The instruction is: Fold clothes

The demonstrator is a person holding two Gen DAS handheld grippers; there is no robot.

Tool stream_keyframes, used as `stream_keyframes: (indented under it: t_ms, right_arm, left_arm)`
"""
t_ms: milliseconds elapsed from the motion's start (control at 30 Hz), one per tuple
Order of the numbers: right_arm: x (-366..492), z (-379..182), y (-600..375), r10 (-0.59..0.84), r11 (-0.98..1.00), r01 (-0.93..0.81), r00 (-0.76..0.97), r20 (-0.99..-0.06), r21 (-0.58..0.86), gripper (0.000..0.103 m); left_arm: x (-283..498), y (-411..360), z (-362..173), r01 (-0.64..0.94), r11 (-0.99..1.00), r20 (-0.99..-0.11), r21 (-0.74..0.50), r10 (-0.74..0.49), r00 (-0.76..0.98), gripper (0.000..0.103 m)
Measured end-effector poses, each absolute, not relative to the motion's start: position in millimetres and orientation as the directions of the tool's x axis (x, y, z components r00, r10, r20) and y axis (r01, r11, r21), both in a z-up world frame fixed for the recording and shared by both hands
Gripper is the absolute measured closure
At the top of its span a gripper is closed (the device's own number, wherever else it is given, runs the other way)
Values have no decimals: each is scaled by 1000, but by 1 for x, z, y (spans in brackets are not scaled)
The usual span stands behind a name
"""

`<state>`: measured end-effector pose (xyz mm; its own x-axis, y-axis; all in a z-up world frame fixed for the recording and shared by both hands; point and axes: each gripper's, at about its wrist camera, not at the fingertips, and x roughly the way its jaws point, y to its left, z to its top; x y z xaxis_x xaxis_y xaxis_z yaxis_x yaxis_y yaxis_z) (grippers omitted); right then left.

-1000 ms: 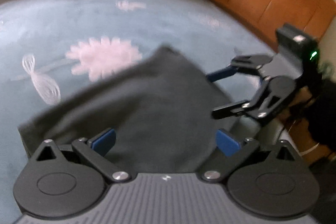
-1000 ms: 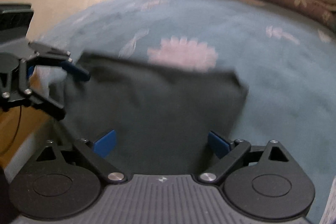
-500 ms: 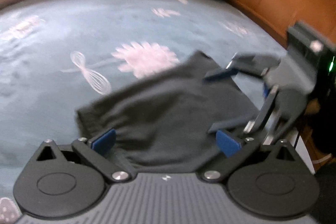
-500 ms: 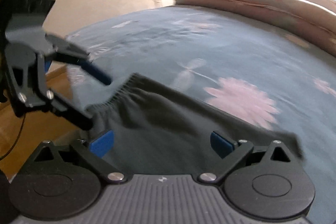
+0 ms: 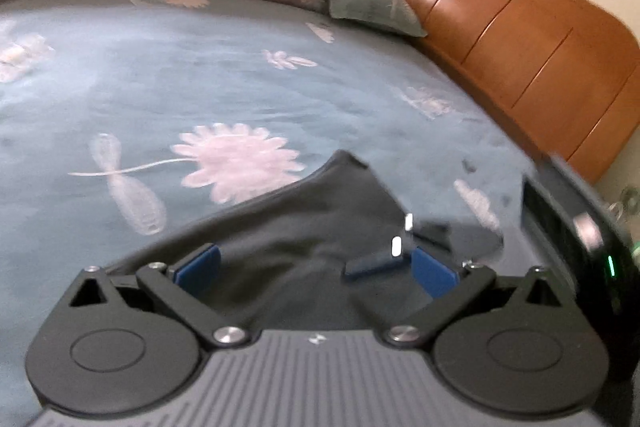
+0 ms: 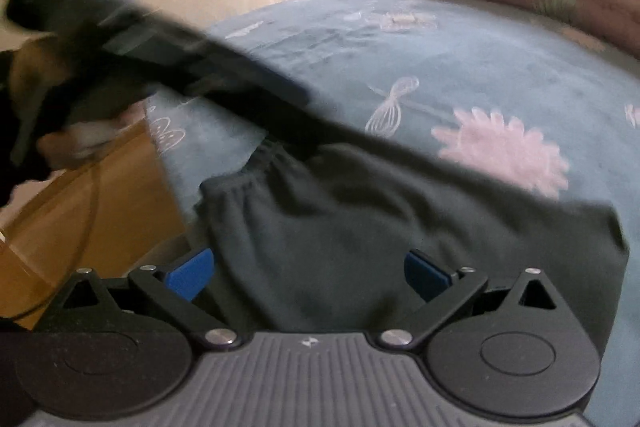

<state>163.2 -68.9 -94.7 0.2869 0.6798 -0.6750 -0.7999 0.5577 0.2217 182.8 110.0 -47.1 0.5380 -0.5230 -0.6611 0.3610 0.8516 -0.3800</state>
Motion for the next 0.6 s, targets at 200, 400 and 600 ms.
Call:
stream_keyframes:
  t_ms: [200, 400, 600]
  right_arm:
    - [161, -106, -84, 672, 606, -740, 281, -685, 291, 0]
    - [161, -113, -90, 673, 627, -707, 278, -686, 328, 0]
    - [160, -114, -92, 682, 632, -695, 287, -673, 344, 0]
  left_arm:
    - [221, 91, -103, 230, 868, -735, -440, -495, 464, 1]
    - [225, 91, -107, 202, 866, -723, -457, -494, 482, 1]
    - [229, 85, -104, 223, 882, -750, -416, -471, 464, 1]
